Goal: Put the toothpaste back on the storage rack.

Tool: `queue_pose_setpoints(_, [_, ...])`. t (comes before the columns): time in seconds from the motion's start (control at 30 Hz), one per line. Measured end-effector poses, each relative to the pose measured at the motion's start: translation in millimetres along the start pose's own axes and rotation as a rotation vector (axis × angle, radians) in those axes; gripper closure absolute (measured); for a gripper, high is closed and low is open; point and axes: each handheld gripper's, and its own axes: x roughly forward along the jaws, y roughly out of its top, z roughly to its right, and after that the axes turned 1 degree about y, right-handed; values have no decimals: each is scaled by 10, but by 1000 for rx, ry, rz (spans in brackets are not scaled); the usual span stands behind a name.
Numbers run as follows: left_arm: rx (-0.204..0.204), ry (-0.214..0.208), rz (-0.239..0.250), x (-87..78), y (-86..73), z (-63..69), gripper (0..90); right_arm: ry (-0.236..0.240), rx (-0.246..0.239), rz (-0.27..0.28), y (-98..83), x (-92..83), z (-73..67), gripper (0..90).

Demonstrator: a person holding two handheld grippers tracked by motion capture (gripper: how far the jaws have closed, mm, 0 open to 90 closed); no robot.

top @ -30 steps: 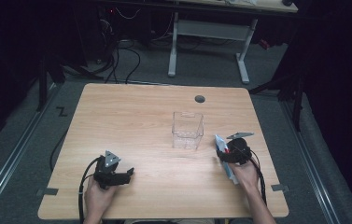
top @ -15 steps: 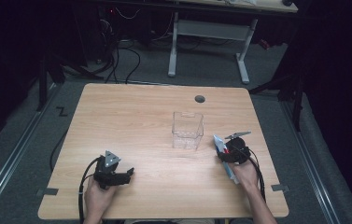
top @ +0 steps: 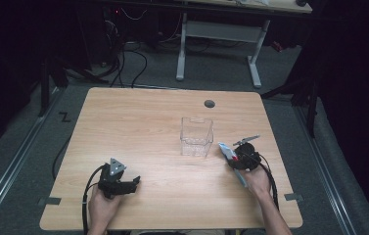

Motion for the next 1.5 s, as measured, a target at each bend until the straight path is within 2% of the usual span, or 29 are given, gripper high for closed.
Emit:
queue_pose_setpoints(0.33, [0, 0, 0, 0, 0, 0, 173, 34, 7, -1, -6, -24, 21, 688])
queue_pose_setpoints(0.5, [0, 0, 0, 0, 0, -1, 173, 50, 7, 16, -25, -62, 28, 691])
queue_pose_setpoints(0.77, [0, 0, 0, 0, 0, -1, 173, 78, 23, 65, -37, -177, 51, 694])
queue_pose_setpoints(0.87, [0, 0, 0, 0, 0, 0, 173, 90, 33, 107, -42, -256, 56, 693])
queue_pose_setpoints(1.2, [0, 0, 0, 0, 0, -1, 173, 126, 42, 183, -55, -394, 49, 693])
queue_pose_setpoints(1.5, [1, 0, 0, 0, 0, -1, 173, 143, 47, 222, -63, -473, 51, 693])
